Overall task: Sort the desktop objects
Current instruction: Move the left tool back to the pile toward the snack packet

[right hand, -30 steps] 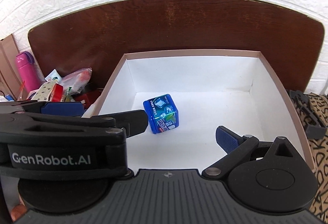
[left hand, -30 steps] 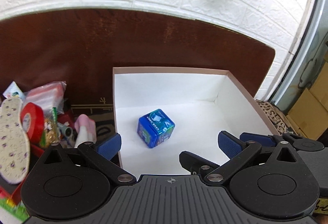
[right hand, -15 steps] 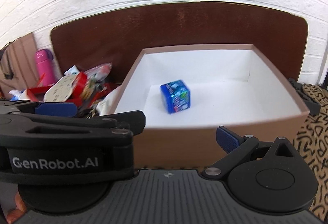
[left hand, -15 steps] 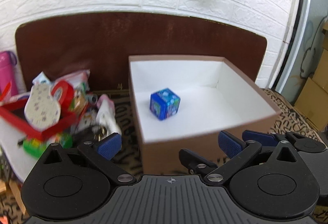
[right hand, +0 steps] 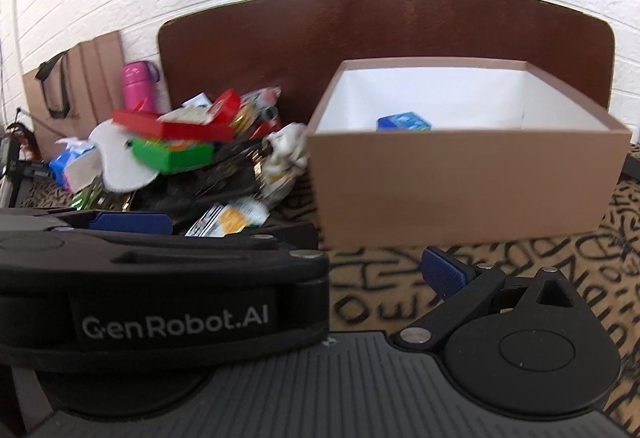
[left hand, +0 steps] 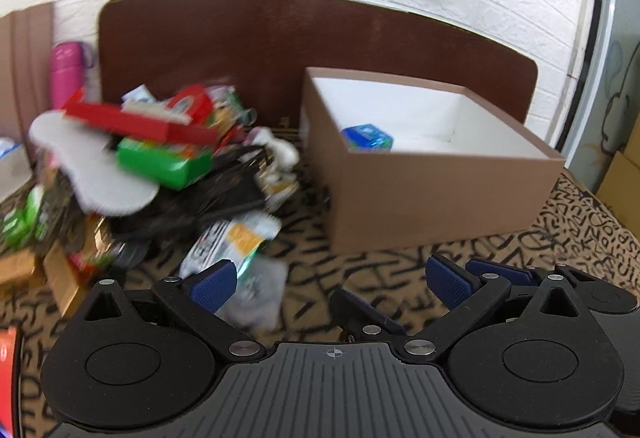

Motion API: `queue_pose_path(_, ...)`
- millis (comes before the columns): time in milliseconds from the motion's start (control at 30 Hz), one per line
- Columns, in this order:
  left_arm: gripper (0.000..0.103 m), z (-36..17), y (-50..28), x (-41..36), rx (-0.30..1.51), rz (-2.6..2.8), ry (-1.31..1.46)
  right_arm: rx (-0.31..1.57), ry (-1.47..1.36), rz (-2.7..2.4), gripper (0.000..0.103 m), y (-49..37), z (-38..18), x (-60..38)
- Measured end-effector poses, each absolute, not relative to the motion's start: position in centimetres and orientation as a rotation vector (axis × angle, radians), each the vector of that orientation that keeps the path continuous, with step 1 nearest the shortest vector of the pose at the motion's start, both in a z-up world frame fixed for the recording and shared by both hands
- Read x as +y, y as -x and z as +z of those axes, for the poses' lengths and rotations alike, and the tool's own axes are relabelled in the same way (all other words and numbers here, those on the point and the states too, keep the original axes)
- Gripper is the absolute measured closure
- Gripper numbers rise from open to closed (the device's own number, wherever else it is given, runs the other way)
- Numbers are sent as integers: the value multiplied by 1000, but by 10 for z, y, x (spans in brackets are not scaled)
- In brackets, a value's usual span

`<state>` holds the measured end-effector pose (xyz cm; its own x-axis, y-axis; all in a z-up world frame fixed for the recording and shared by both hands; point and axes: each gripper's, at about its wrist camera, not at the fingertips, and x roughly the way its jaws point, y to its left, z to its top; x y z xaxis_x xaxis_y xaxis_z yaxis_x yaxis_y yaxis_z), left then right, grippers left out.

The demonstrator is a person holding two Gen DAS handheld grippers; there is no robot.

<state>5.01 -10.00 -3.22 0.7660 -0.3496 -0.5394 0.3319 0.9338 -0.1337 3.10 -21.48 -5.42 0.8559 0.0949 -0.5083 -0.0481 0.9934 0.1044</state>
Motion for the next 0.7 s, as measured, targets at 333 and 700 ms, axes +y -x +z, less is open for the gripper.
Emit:
queue_pose_path(333,0,-64,-42,-65,618,-353,75,576,-57,132,2,-26,-87,-182)
queue_pose_path(700,3,-70,-76,-44,610,-374,29,564,50,188,7,-48,-97,-167)
